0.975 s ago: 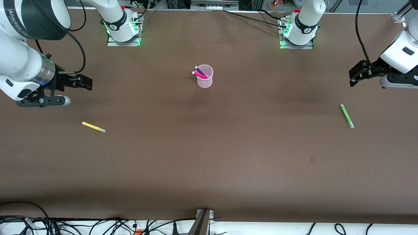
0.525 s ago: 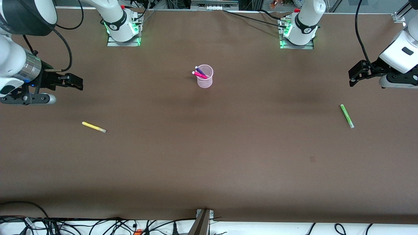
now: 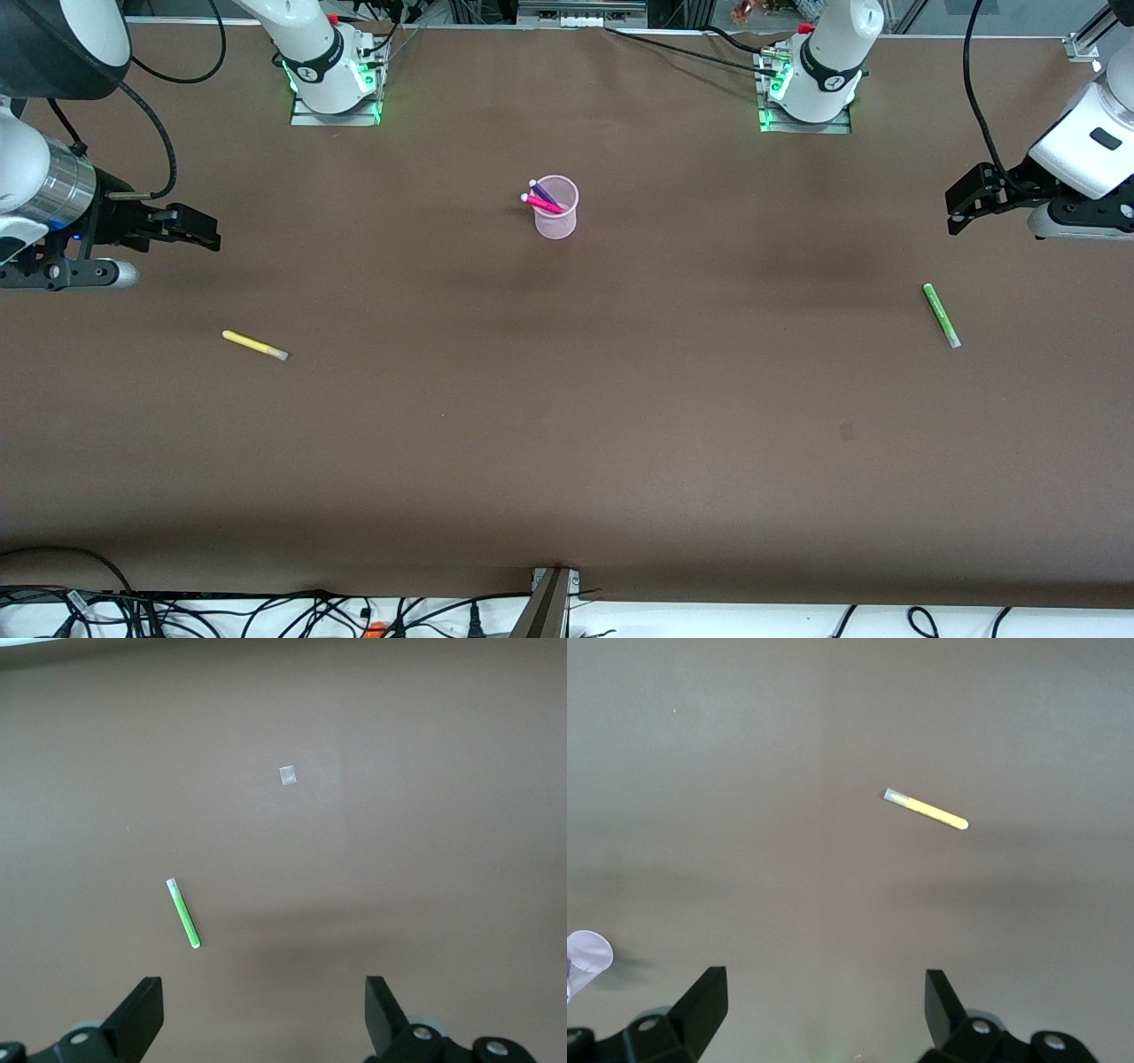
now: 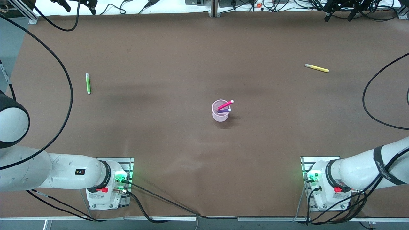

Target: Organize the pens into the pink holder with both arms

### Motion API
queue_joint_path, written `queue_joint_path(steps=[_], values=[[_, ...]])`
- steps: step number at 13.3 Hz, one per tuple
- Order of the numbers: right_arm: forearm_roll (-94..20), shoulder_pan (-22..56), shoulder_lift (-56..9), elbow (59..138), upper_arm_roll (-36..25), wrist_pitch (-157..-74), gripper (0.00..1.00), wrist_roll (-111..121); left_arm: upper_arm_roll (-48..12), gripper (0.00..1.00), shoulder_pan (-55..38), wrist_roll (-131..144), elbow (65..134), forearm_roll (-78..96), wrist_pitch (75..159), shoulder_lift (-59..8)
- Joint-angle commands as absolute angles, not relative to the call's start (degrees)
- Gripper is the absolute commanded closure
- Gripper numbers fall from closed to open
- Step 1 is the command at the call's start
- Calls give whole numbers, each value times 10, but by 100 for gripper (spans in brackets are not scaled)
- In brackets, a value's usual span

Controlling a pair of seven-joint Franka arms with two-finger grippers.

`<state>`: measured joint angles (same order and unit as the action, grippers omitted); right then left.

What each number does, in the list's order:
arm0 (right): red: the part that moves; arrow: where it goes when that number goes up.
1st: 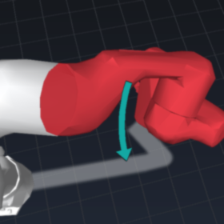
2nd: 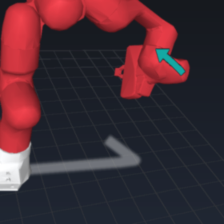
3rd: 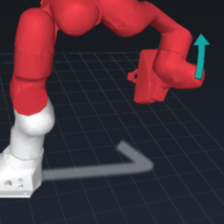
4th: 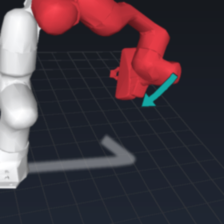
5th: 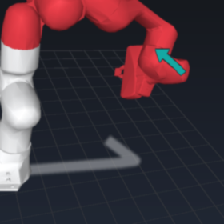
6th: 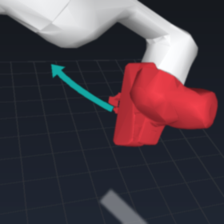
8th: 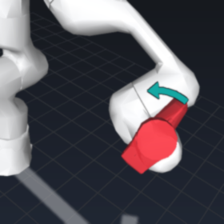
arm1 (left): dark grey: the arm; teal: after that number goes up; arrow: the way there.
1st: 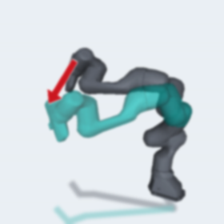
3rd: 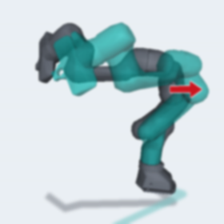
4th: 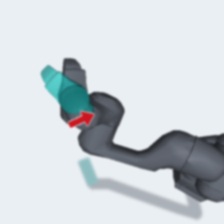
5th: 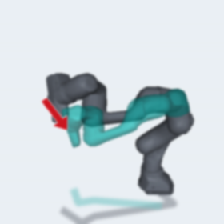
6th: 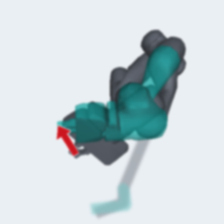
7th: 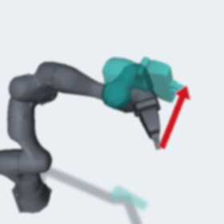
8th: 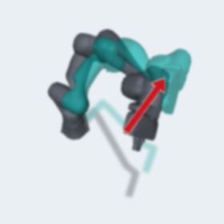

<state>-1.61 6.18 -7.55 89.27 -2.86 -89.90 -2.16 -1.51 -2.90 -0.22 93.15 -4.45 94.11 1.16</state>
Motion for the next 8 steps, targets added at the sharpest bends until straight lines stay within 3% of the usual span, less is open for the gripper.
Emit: queue_joint_path(steps=[1,8], values=[[-18,3,-15,984,24,-958,1,-19,-15,0,-29,4,901,-40,930,-7],[-24,1,-20,975,24,-946,1,-28,-15,0,-28,1,900,-40,925,-9]])
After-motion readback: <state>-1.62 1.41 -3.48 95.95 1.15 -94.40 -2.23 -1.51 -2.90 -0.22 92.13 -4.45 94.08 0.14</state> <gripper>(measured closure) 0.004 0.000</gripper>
